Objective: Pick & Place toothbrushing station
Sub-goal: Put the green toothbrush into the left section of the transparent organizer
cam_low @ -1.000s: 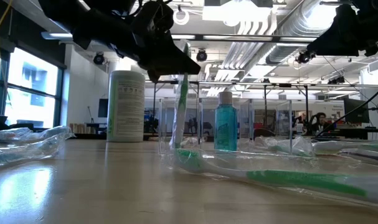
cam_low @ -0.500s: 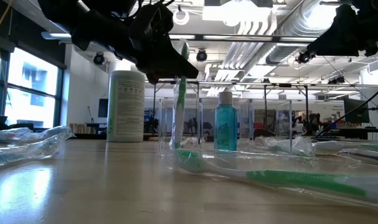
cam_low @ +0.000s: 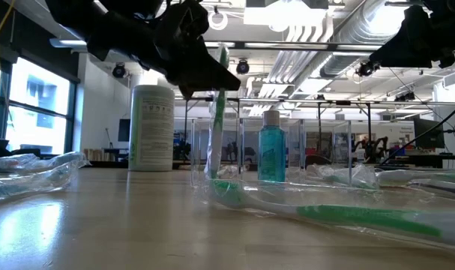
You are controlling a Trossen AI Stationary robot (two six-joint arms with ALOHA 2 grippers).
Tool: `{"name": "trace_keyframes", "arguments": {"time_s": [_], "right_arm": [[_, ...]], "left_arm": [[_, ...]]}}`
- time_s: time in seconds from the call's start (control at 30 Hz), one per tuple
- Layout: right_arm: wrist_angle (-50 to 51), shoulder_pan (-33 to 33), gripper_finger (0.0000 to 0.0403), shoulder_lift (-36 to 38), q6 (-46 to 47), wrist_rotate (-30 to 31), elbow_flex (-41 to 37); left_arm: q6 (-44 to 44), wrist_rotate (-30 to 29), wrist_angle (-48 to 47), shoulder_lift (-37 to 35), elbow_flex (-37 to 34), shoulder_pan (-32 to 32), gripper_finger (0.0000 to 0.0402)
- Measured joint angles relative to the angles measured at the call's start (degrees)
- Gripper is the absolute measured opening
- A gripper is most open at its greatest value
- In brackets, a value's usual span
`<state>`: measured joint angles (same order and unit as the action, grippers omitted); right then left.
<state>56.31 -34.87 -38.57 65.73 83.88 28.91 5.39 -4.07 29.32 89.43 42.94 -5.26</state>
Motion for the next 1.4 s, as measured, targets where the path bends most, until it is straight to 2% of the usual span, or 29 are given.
{"name": "trace_keyframes", "arguments": {"time_s": [0.57, 0.67, 0.9, 1.03, 1.2, 1.4], "right_arm": [[0.04, 0.02, 0.0236, -0.02, 0.00, 0.08, 0.00], [0.04, 0.02, 0.0236, -0.01, 0.00, 0.08, 0.00], [0.04, 0.02, 0.0236, -0.02, -0.02, 0.15, 0.00], [0.04, 0.02, 0.0236, 0.00, -0.01, 0.07, 0.00], [0.07, 0.02, 0.0236, -0.01, -0.02, 0.10, 0.00], [0.07, 0.02, 0.0236, -0.01, -0.02, 0.03, 0.00]], "left_arm": [[0.92, 3.80, -0.79, -0.02, 0.07, -0.02, 0.0039], [0.90, 3.77, -0.71, -0.03, 0.07, -0.02, 0.0060], [1.80, 3.76, -0.08, -0.04, 0.07, -0.02, 0.0153], [2.50, 5.05, 1.16, -0.04, 0.07, -0.02, 0.0188], [1.58, 5.09, 0.94, -0.07, 1.10, -0.02, 0.0205], [-5.55, 5.09, 0.65, -0.07, 4.30, 0.00, 0.0207]]}}
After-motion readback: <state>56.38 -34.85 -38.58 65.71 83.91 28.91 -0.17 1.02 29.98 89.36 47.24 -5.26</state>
